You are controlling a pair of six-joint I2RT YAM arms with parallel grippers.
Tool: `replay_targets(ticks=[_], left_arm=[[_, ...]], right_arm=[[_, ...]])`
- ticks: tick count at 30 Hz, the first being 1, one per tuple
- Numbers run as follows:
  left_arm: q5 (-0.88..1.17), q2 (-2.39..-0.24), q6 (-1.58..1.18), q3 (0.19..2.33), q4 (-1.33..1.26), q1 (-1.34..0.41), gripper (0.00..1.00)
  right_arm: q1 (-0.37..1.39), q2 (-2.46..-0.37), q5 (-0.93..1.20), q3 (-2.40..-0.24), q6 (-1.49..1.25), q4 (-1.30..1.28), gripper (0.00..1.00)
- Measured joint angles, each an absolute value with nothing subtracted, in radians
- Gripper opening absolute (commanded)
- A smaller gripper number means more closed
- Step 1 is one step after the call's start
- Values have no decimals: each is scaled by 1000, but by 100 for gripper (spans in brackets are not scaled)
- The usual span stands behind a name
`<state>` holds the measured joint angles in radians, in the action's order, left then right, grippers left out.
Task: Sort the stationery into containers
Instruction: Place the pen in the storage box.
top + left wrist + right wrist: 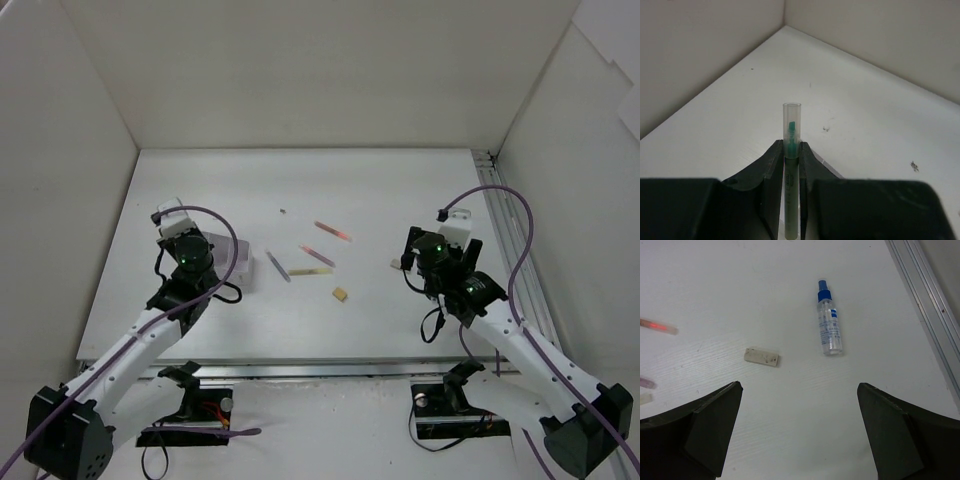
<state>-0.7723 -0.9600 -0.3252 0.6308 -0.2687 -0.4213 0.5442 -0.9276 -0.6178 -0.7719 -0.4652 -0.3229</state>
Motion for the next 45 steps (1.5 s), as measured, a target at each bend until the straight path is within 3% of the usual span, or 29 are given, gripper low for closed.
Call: replay_targets(ticks=[6,16,45], left_arm=[[-864,-949,-321,592,-397,-370,0],[-846,-1125,-331,595,-481,-274,0],[-890,-1254,-241,559,-702,-353,0]], right_arm=[[547,-952,-618,-772,-462,-323,98],[551,-956,-624,-772,-455,-323,98],[551,-962,-652,-772,-443,-323,98]])
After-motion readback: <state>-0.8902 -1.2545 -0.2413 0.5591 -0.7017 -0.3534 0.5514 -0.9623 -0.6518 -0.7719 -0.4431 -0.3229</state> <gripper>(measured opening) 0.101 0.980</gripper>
